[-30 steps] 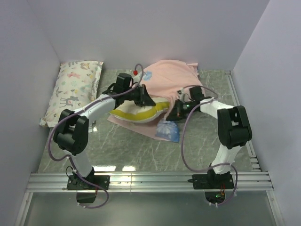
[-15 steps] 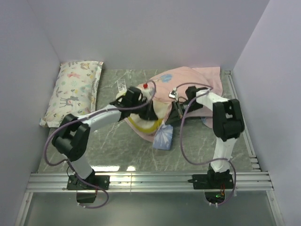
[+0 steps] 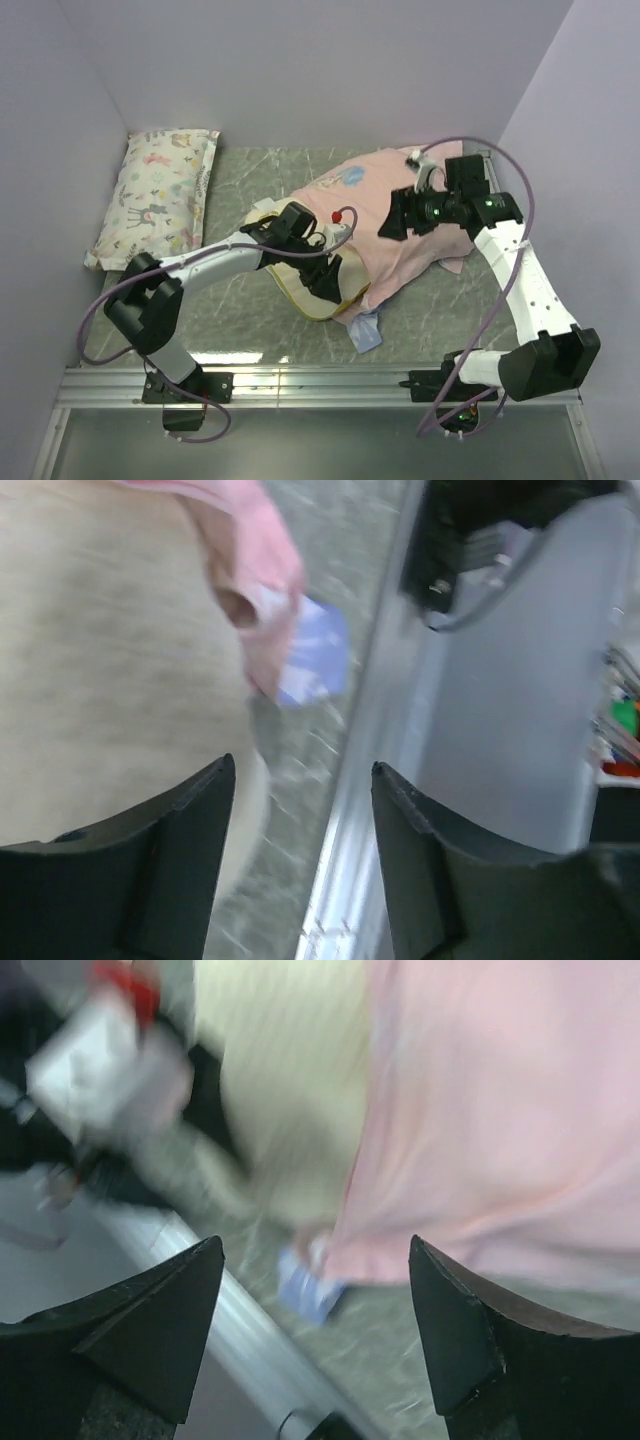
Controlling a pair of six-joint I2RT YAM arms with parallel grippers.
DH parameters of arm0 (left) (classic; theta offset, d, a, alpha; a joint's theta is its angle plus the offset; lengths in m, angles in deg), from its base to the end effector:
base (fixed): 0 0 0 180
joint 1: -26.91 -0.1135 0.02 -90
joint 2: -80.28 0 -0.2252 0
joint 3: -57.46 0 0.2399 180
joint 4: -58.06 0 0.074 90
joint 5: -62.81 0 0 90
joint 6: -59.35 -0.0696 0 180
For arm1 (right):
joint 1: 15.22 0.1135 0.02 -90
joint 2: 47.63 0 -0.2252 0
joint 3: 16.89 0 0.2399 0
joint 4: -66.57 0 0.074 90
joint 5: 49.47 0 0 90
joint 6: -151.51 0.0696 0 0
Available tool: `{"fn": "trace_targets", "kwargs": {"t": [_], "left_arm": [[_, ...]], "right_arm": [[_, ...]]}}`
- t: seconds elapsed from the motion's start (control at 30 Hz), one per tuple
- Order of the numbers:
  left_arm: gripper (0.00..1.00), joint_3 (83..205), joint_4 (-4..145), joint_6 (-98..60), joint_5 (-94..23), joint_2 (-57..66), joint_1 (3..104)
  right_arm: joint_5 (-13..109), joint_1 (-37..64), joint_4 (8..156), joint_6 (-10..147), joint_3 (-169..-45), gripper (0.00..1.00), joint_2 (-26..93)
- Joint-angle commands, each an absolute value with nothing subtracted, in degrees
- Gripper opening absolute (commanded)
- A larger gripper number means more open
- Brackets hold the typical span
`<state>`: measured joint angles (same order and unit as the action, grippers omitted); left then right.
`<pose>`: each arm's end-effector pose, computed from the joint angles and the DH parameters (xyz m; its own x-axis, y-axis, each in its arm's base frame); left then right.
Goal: Put the pillow into the pillowcase
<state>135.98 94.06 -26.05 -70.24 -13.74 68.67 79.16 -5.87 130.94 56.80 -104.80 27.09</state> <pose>0.2255 -0.2650 0.1763 -0.6464 0.4985 -0.5777 0.7543 0.3030 -0.5824 0.2640 0.0875 0.2855 -0.7240 -0.1842 -0.6647 -0.5745 0.6945 0.4333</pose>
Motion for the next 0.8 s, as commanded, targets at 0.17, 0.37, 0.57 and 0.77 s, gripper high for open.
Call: {"fn": "trace_targets", "kwargs": {"t": [0.17, 0.37, 0.57, 0.77], "left_arm": [[0.74, 141.89, 97.45, -27.55, -65.82, -1.27, 46.02], [0.70, 144.81, 98.20, -35.66, -55.24, -13.05, 37.29], [0.54, 139.37, 98.29, -33.29, -67.08, -18.95, 39.12], [0.45, 129.18, 94.87, -27.50, -72.70, -11.66, 52.99]], "right_arm": [[51.36, 3.85, 128.87, 58.52, -113.29, 0.81, 39.97], [46.86, 8.16, 125.02, 57.91, -109.16, 0.80, 49.47], [44.40, 8.08, 118.33, 53.08, -110.99, 0.80, 57.30], [46.42, 7.90, 120.42, 50.70, -121.18, 0.80, 59.51]]}}
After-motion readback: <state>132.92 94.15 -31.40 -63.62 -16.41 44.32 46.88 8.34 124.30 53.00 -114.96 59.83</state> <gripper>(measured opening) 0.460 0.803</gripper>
